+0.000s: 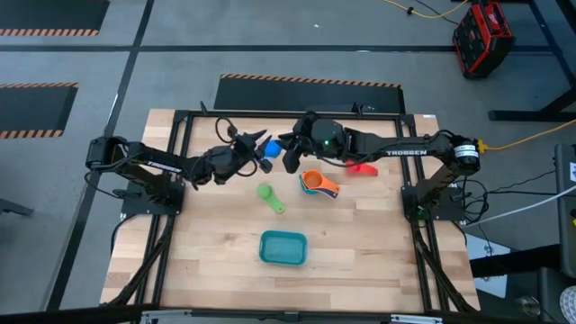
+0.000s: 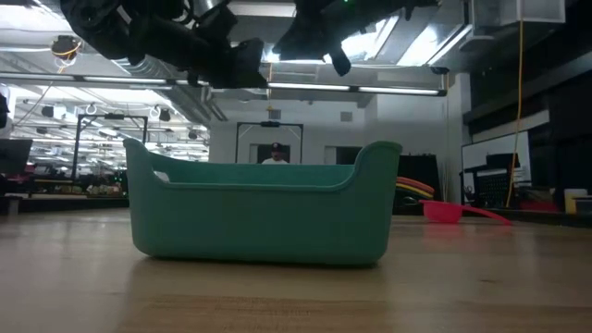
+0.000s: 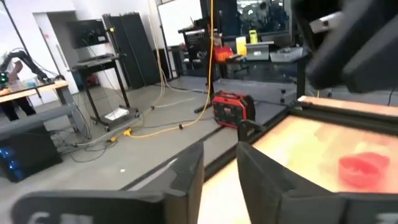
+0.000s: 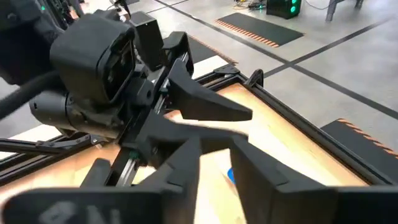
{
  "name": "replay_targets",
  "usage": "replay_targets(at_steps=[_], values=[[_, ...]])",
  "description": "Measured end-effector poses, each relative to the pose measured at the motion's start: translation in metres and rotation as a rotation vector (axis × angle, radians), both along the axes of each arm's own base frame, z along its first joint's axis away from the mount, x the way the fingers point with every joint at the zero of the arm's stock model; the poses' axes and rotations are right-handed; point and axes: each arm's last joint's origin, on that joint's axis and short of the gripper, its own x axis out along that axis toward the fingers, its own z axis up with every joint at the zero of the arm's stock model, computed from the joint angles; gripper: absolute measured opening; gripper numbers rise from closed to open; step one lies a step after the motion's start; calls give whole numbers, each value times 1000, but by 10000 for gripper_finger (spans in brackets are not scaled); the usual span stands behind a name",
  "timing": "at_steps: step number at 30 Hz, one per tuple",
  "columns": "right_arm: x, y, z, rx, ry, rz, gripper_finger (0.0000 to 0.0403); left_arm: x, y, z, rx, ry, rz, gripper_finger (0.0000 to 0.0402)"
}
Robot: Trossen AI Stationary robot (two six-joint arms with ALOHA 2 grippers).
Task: Nest measuring cups in basket
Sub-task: Stack the blue measuring cup on top of the orange measuring cup
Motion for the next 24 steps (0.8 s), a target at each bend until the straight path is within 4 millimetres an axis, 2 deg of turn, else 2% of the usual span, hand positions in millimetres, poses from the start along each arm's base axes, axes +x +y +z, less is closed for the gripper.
replay_targets(at_steps=[5, 9, 13, 17, 20, 24], values=[[-2, -7, -3, 26, 31, 34, 144, -1, 4, -7, -56, 22, 11, 141], [-5, -9, -9, 46, 97, 46, 171, -6, 15, -12, -161, 30, -13, 166], [-7, -9, -14, 54, 149, 44, 180, -16, 33, -18, -340, 49, -157, 174], [-8, -9, -16, 58, 173, 46, 180, -29, 54, -30, -517, 152, -288, 173], [-8, -9, -16, 58, 176, 46, 181, -41, 67, -41, -605, 251, -309, 174], [-8, -9, -16, 57, 176, 46, 181, -54, 75, -51, -611, 414, -289, 173]])
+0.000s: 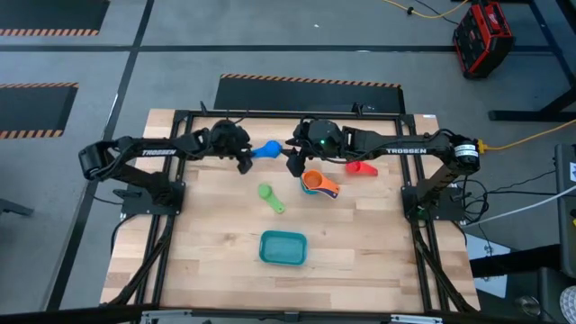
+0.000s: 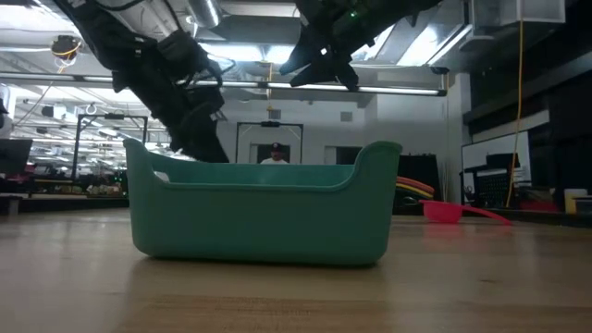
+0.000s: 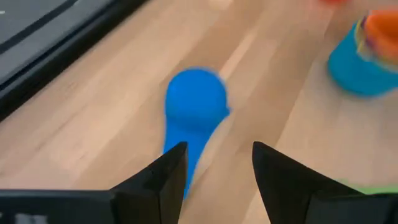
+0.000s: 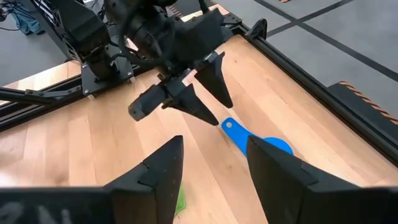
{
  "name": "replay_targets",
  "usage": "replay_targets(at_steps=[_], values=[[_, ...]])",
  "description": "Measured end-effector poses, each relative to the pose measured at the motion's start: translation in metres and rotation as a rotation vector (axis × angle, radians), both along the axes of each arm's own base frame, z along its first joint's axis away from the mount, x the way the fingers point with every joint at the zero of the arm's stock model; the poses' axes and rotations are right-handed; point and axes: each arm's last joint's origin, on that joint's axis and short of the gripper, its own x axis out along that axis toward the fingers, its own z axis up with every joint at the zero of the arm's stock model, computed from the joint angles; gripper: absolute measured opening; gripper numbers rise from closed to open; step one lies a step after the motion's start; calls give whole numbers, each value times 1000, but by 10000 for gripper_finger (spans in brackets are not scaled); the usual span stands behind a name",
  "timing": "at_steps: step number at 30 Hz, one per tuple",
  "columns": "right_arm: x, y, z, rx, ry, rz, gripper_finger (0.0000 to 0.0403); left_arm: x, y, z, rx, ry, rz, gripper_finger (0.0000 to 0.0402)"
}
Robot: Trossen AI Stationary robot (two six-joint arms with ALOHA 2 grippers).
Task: Nest measuring cups in basket
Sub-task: Stack the blue measuring cup on top of the orange measuring cup
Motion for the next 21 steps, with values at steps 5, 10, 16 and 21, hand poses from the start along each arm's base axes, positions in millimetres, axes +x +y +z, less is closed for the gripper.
replay_targets(at_steps=[5, 10, 16, 21], values=[[0, 0, 0, 0, 0, -1, 181, -5, 4, -5, 85, 105, -62, 173], [0, 0, 0, 0, 3, -1, 181, -1, 2, -15, 142, 185, -181, 172], [-1, 0, -1, 1, 14, -1, 181, 3, 5, -29, 178, 264, -198, 172], [-1, 0, -2, 3, 26, -1, 181, 4, 11, -37, 187, 300, -157, 173]])
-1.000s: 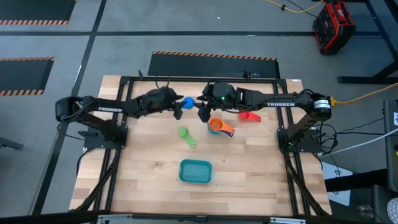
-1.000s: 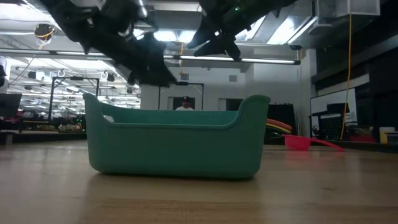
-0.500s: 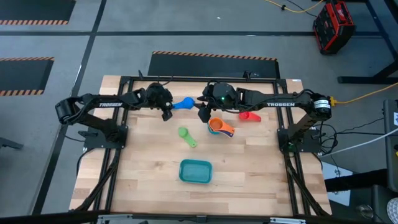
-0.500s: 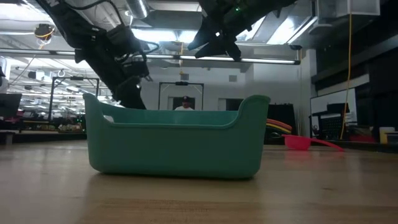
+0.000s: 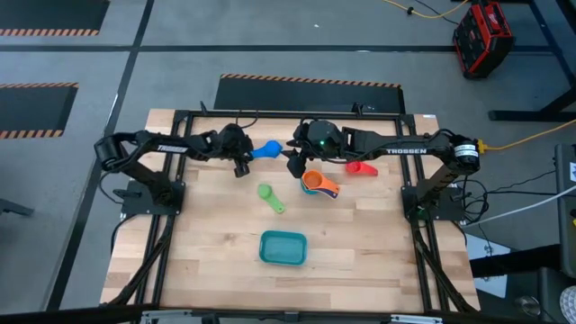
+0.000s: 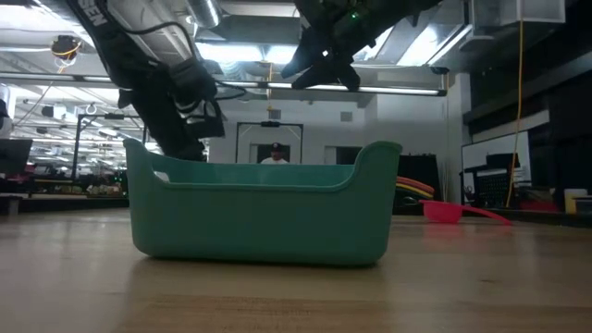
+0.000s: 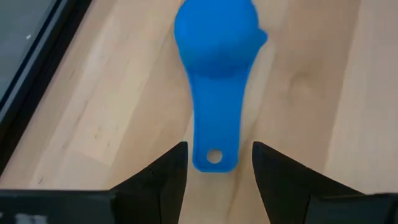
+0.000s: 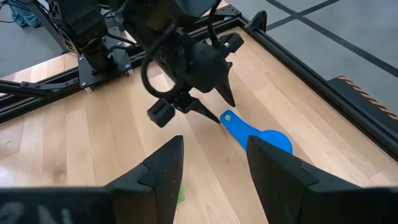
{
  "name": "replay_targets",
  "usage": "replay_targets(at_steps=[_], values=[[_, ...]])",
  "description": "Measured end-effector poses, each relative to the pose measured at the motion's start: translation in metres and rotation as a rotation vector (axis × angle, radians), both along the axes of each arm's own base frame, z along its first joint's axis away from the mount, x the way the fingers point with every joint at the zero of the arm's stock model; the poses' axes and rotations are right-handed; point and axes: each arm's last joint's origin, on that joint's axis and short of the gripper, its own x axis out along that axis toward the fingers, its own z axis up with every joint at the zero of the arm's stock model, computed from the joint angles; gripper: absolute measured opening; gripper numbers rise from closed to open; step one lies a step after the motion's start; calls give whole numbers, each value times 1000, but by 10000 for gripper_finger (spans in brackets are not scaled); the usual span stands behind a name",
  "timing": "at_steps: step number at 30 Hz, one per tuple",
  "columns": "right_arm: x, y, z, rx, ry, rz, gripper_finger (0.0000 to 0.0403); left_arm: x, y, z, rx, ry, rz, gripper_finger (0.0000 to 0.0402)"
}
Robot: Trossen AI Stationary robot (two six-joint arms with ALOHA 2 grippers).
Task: Nest measuring cups in basket
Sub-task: Stack the blue measuring cup on top of the orange measuring cup
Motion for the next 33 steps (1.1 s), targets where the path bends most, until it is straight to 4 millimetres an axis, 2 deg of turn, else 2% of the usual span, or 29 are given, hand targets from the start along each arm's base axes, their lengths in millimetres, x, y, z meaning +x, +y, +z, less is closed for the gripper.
replay_targets(at_steps=[16, 33], values=[[0, 0, 0, 0, 2, 0, 181, 4, 9, -24, -38, 45, 17, 170], [0, 0, 0, 0, 2, 0, 181, 5, 10, -24, -32, 33, 18, 158]])
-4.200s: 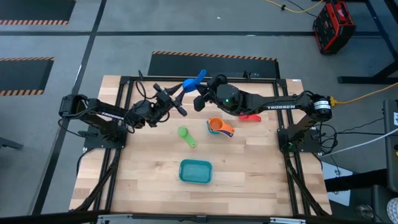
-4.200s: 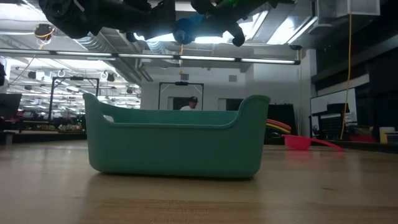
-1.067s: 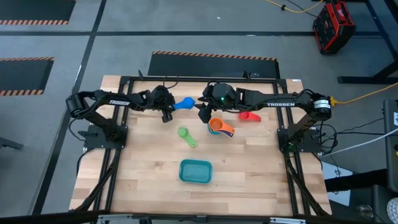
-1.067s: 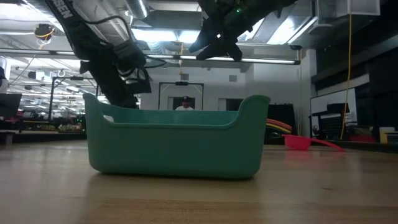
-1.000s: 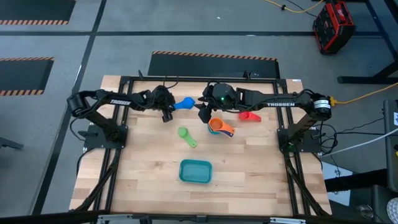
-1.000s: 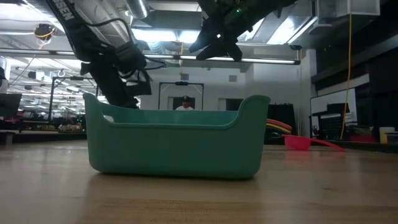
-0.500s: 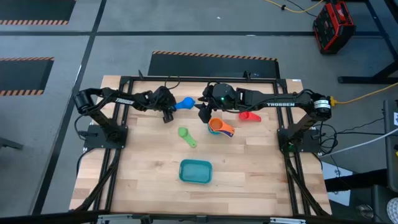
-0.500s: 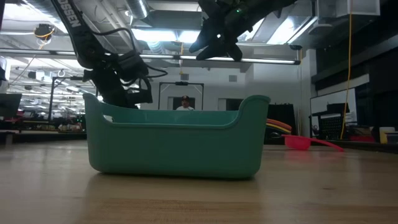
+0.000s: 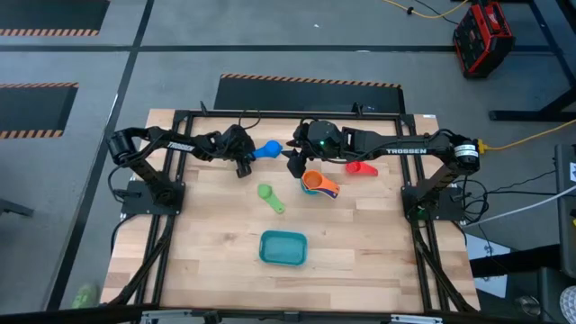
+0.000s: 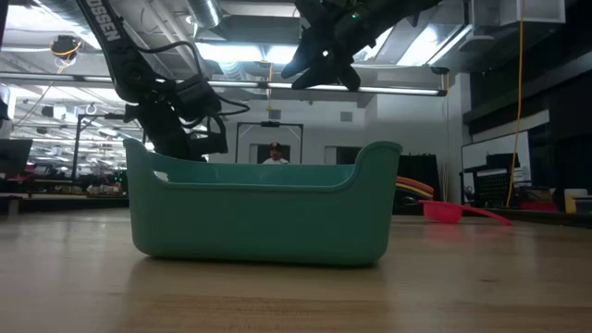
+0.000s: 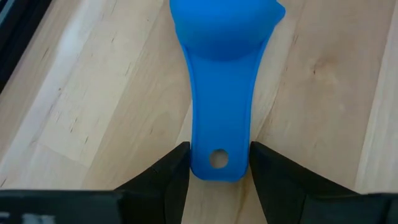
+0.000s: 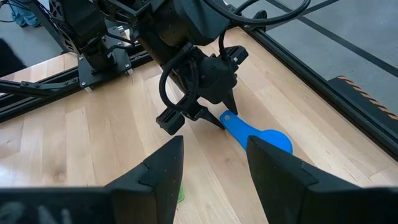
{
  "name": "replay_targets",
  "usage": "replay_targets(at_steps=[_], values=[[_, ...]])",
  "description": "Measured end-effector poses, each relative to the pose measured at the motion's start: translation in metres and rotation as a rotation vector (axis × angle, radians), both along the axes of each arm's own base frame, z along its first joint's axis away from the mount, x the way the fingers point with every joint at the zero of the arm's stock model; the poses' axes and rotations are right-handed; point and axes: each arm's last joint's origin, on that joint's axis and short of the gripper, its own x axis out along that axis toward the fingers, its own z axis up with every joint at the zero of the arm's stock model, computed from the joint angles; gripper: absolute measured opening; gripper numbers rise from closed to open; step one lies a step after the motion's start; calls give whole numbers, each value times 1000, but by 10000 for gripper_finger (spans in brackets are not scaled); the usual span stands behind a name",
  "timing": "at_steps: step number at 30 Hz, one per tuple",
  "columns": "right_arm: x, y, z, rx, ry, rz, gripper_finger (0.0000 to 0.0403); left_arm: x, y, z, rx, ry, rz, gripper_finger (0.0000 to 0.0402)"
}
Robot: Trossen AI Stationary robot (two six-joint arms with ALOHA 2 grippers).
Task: Nest measuring cups in basket
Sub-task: Stack the blue measuring cup on top of the orange measuring cup
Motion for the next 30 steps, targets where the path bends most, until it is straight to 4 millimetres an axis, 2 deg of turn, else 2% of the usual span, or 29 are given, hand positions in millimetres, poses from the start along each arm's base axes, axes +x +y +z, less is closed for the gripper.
replay_targets(at_steps=[8, 17, 24, 30], values=[[0, 0, 0, 0, 0, 0, 181, 0, 0, 0, -1, 2, -1, 137], [0, 0, -1, 1, 6, 0, 181, 0, 0, 0, -11, -5, 16, 135], [-5, 1, -6, -43, 101, 39, 181, 1, -1, 0, -96, -73, 68, 135], [-26, 4, 13, -68, 132, 59, 181, 5, -1, 2, -178, -164, 78, 134]])
